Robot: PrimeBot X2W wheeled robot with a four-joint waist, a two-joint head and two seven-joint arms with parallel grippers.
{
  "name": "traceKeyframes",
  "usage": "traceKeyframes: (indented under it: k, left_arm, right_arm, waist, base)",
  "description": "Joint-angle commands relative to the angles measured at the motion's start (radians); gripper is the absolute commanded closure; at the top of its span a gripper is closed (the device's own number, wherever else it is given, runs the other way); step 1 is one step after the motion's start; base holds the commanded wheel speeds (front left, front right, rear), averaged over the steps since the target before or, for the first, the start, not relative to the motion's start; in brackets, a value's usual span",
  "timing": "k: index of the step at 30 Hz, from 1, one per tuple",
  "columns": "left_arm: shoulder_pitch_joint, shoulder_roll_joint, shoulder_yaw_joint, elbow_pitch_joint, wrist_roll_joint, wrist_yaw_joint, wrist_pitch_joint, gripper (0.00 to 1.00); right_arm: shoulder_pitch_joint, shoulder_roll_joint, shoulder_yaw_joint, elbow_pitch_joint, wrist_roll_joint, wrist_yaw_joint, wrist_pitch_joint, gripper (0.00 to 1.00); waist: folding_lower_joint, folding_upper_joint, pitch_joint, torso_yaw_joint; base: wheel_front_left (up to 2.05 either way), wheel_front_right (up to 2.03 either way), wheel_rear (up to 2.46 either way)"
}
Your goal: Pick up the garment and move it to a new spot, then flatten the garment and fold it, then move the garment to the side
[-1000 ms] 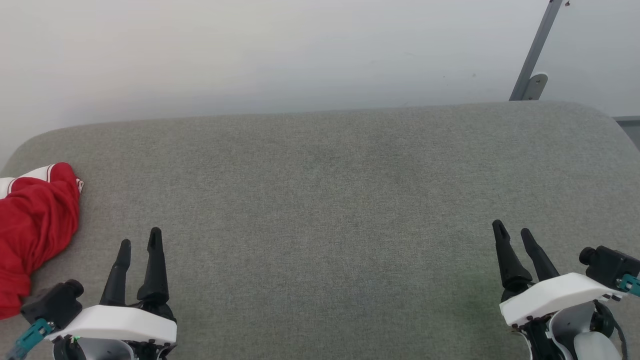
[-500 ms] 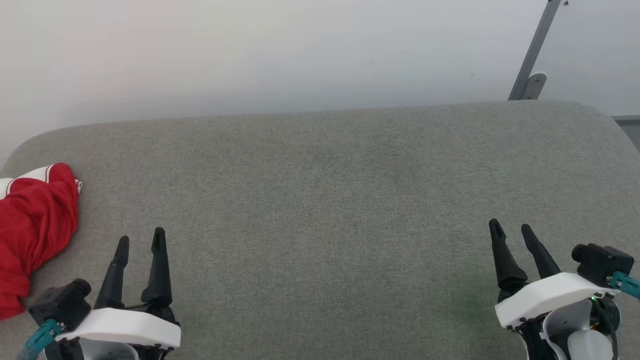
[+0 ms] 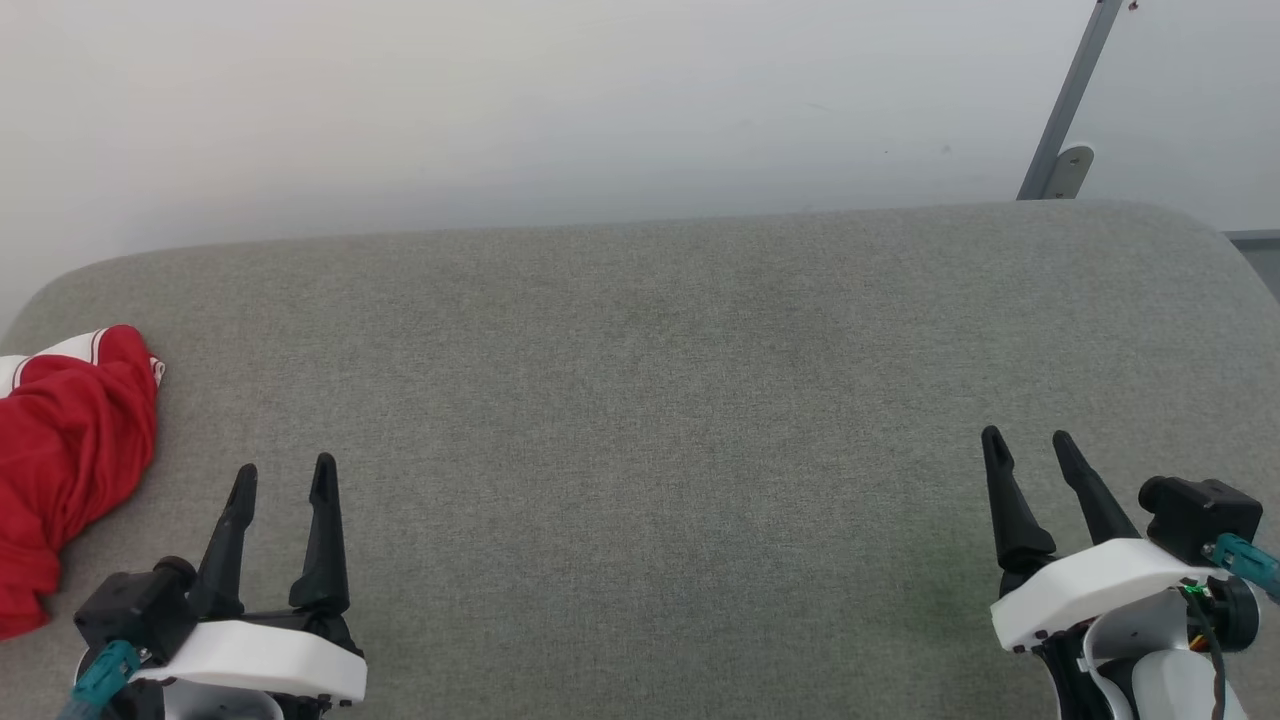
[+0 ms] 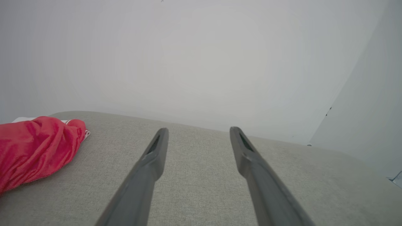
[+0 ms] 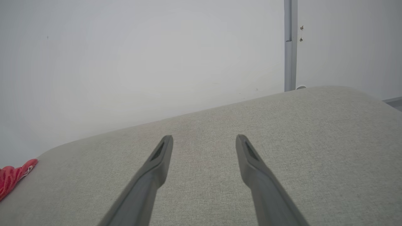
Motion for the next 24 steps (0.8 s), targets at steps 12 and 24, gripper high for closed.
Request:
traceKeyframes:
  k: [12, 24]
  left_arm:
    - [0.010, 0.013, -0.010, -0.015, 0.094, -0.006, -0.031, 0.00]
    - [0.006, 0.025, -0.029, -0.018, 0.161, -0.006, -0.052, 0.00]
  right_arm:
    - [-0.009, 0.001, -0.012, -0.023, -0.110, 0.005, -0.022, 0.00]
    - [-0.010, 0.000, -0.014, -0.034, -0.197, 0.005, -0.037, 0.00]
  waist:
    - [0.0000, 0.0000, 0.003, 0.001]
    - [0.0000, 0.0000, 0.007, 0.003]
  base:
    - [0.00, 0.00, 0.00]
    - [0.00, 0.00, 0.00]
